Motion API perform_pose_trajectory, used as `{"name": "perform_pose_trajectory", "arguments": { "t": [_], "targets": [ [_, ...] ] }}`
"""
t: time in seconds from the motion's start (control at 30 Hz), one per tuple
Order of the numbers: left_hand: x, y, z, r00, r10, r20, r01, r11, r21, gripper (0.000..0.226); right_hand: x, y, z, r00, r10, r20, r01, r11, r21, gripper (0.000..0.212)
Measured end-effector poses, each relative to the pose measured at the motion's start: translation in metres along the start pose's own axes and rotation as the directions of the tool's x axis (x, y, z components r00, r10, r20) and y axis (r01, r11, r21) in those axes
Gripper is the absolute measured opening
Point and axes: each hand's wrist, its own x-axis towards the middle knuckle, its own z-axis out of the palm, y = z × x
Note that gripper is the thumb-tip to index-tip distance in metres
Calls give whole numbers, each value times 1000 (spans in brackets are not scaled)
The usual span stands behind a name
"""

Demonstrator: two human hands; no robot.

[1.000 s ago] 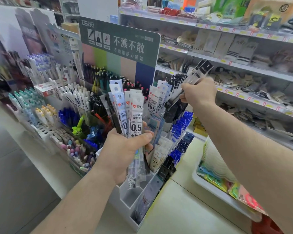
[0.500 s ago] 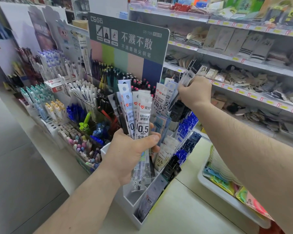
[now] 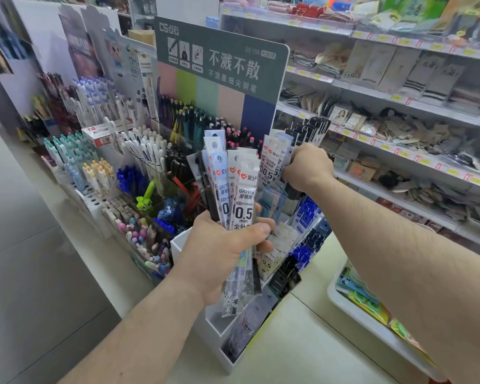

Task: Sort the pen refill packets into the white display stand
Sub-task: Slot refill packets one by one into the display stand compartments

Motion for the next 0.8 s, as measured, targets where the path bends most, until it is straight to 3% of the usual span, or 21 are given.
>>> {"name": "perform_pose_trajectory", "arguments": {
  "t": [0.17, 0.37, 0.43, 0.53, 0.6, 0.7, 0.8],
  "targets": [
    [-5, -3, 2, 1000, 8, 29, -8, 1000, 23, 17, 4, 2, -3, 999, 28, 15, -28, 1000, 3, 4],
    [-7, -12, 11, 998, -26, 62, 26, 1000, 1, 18, -13, 15, -21, 997, 45, -60, -29, 969, 246, 12],
    [-9, -16, 16, 994, -50, 97, 51, 999, -5, 16, -41, 16, -36, 992, 70, -104, -15, 889, 458, 10],
    [-12, -25, 22, 979, -114, 168, 120, 992, -28, 16, -102, 18, -53, 992, 116, 46, -108, 610, 785, 11],
    [-14, -31, 24, 969, -155, 194, 160, 987, -10, 17, -139, 21, -50, 981, 69, 179, -187, 547, 816, 15],
    [-16, -43, 28, 954, -189, 231, 186, 982, 38, 25, -177, 24, -31, 949, 51, 312, -287, 555, 781, 36],
    [-20, -53, 33, 932, -229, 279, 223, 973, 55, 37, -195, 29, -20, 949, 23, 315, -288, 469, 835, 22]
  ]
}}
